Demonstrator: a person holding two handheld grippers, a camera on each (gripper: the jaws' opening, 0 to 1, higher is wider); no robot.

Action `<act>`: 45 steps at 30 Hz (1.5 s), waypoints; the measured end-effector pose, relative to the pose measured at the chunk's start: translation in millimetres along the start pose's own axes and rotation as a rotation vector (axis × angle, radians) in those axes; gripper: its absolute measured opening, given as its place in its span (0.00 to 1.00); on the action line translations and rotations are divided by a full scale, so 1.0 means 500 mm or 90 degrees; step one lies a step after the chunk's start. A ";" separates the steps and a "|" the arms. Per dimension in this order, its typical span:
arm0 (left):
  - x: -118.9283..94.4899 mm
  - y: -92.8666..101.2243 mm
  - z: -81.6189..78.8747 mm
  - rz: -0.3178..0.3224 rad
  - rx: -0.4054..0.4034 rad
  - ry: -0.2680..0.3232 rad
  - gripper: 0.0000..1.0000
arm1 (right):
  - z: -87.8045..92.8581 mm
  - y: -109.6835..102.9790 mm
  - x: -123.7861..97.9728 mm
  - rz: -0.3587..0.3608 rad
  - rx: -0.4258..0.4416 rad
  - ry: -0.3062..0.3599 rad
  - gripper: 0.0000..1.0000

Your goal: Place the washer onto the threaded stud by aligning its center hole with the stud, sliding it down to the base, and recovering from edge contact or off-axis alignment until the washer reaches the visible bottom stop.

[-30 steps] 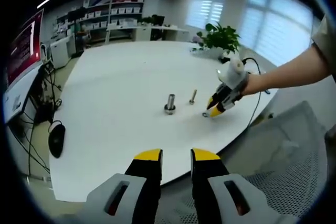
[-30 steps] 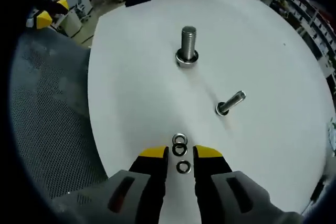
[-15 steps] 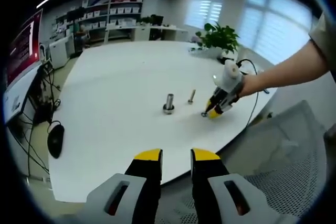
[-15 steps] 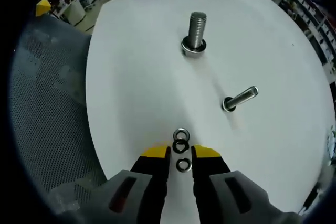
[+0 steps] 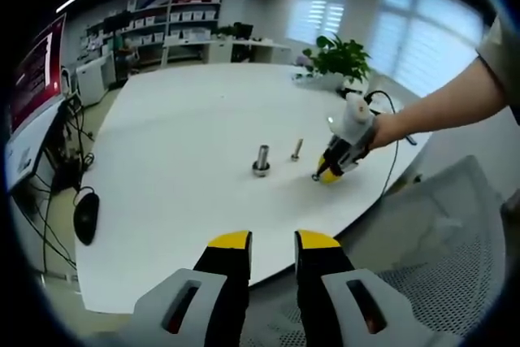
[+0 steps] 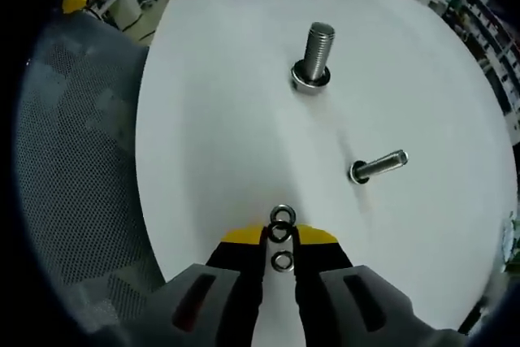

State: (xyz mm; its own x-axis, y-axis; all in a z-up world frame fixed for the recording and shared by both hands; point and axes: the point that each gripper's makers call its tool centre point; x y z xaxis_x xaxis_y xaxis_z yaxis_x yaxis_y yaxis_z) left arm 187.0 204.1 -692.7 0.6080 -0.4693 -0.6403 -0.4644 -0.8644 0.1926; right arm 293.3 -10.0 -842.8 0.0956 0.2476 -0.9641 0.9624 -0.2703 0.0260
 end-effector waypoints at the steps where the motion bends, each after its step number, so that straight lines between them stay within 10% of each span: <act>1: 0.000 0.000 0.000 0.000 -0.001 0.000 0.19 | -0.001 -0.001 0.000 0.001 0.000 -0.002 0.15; 19: -0.001 -0.003 -0.001 -0.006 -0.005 0.004 0.19 | 0.006 0.009 -0.022 0.034 0.078 0.022 0.13; 33: -0.003 -0.007 -0.004 -0.010 -0.011 0.010 0.19 | -0.092 0.094 -0.126 0.095 0.120 0.123 0.13; 45: -0.004 -0.009 -0.003 -0.015 -0.013 0.010 0.19 | -0.126 0.135 -0.125 0.101 0.078 0.101 0.13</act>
State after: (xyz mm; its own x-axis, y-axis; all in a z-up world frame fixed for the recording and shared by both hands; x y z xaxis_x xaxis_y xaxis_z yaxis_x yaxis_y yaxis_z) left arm 189.0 208.3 -691.2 0.6280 -0.4519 -0.6336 -0.4371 -0.8784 0.1933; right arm 368.5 14.9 -764.4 0.2907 0.3339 -0.8967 0.8954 -0.4253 0.1319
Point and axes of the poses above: the point that each gripper's makers call its tool centre point, and the gripper's own axes: x roughly forward along the fingers, y roughly to its right, z roughly out of its underside
